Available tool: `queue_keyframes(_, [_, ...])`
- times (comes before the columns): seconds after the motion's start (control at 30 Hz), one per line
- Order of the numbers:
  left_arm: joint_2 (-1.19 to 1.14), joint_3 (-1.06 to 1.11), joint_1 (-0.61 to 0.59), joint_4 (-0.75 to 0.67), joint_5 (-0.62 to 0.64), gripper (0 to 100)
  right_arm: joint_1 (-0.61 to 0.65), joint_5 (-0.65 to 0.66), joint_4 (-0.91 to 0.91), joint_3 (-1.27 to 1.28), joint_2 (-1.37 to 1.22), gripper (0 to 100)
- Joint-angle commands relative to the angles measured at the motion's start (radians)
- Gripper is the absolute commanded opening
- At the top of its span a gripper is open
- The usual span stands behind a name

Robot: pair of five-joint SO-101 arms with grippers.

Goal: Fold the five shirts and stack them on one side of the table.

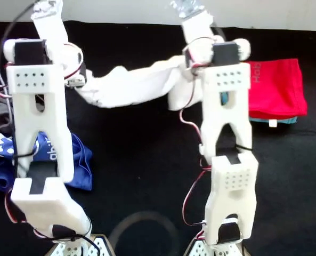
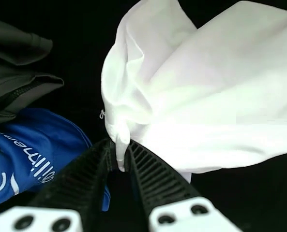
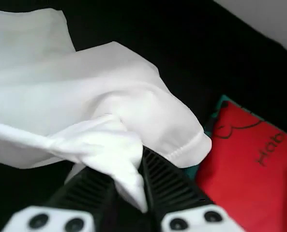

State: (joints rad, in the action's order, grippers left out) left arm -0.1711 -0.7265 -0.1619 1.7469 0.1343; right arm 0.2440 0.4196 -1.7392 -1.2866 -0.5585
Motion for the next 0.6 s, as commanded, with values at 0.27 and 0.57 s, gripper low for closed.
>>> queue_keyframes(0.27, [0.108,0.173,-0.053,0.006,-0.014,1,0.113,0.025,-0.027,0.105,0.208,0.5])
queue_keyframes(0.57, [0.108,0.401,-0.197,0.006,-0.175,1,0.331,0.021,-0.008,0.869,0.493,0.5])
